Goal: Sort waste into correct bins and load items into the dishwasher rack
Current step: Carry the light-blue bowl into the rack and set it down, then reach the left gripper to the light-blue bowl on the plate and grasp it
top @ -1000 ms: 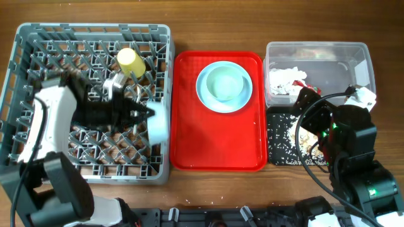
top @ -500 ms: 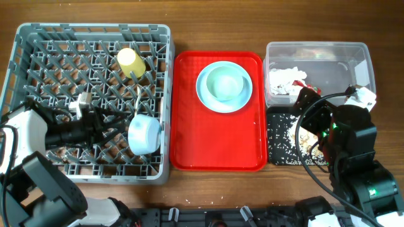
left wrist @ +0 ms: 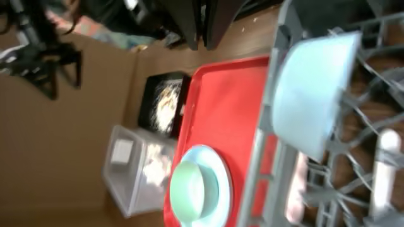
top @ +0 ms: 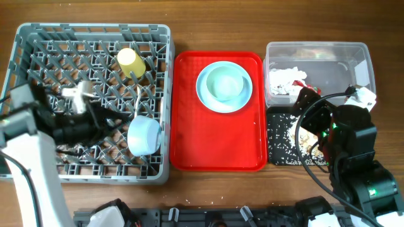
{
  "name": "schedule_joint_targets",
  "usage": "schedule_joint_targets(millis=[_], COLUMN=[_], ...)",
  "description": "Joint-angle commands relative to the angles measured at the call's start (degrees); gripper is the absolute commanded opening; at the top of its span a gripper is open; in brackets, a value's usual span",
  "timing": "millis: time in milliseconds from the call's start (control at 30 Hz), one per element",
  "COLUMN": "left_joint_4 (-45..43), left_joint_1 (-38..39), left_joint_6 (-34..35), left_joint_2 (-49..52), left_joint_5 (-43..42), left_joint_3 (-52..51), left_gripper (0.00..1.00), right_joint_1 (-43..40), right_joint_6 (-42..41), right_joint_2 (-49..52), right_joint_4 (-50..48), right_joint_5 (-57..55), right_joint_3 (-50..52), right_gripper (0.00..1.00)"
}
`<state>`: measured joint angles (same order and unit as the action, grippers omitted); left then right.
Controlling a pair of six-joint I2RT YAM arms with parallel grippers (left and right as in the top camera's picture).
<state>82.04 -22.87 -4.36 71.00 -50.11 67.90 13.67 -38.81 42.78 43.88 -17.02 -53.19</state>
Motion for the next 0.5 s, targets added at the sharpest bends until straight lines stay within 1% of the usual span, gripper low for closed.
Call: schedule_joint_targets(millis=[0,33,100,133,200,233,267,333,400,433,467], left_joint_4=[-3.1,-4.7,-9.2,-11.9,-17.1,-19.9,-21.7,-22.5,-22.4,-22.1,-22.0], left_joint_1=[13.2,17.3,24.1,27.1,32.7,35.3,36.8,38.2,38.3,38.3,38.2], left_joint_6=[16.0,19.6,25.4,28.0,33.4,35.1,35.3,35.3,35.5,38.3,38.4], left_joint_2=[-6.9,-8.3,-9.8,-9.8,-8.9,-7.9,-6.9,-4.5,-1.7,0.2,1.0], left_joint_5=[17.3,20.1,21.7,22.9,27.8,28.9,29.3,32.5,41.6,49.7,53.5], left_joint_3=[-0.4,-1.2,-3.9,-5.4,-9.5,-11.8,-13.1,-13.5,-13.5,-13.5,-13.5], left_gripper=[0.04,0.04,0.04,0.04,0.04,0.04,0.04,0.04,0.04,0.04,0.04], right_joint_1=[-0.2,-0.1,-0.1,-0.2,-0.1,-0.1,-0.1,-0.1,-0.1,-0.2,-0.1], right_joint_6=[-0.4,-0.3,-0.3,-0.3,-0.3,-0.3,-0.3,-0.3,-0.3,-0.3,-0.3], right_joint_2=[-0.3,-0.3,-0.3,-0.3,-0.3,-0.3,-0.3,-0.3,-0.3,-0.3,-0.3], right_joint_4=[-0.1,-0.1,-0.1,-0.1,-0.1,-0.1,-0.1,-0.1,-0.1,-0.1,-0.1], right_joint_5=[-0.9,-0.9,-0.9,-0.9,-0.9,-0.9,-0.9,-0.9,-0.9,-0.9,-0.9], right_joint_3=[-0.7,-0.7,-0.7,-0.7,-0.7,-0.7,-0.7,-0.7,-0.7,-0.7,-0.7], right_gripper=[1.0,1.0,1.0,1.0,1.0,1.0,1.0,1.0,1.0,1.0,1.0])
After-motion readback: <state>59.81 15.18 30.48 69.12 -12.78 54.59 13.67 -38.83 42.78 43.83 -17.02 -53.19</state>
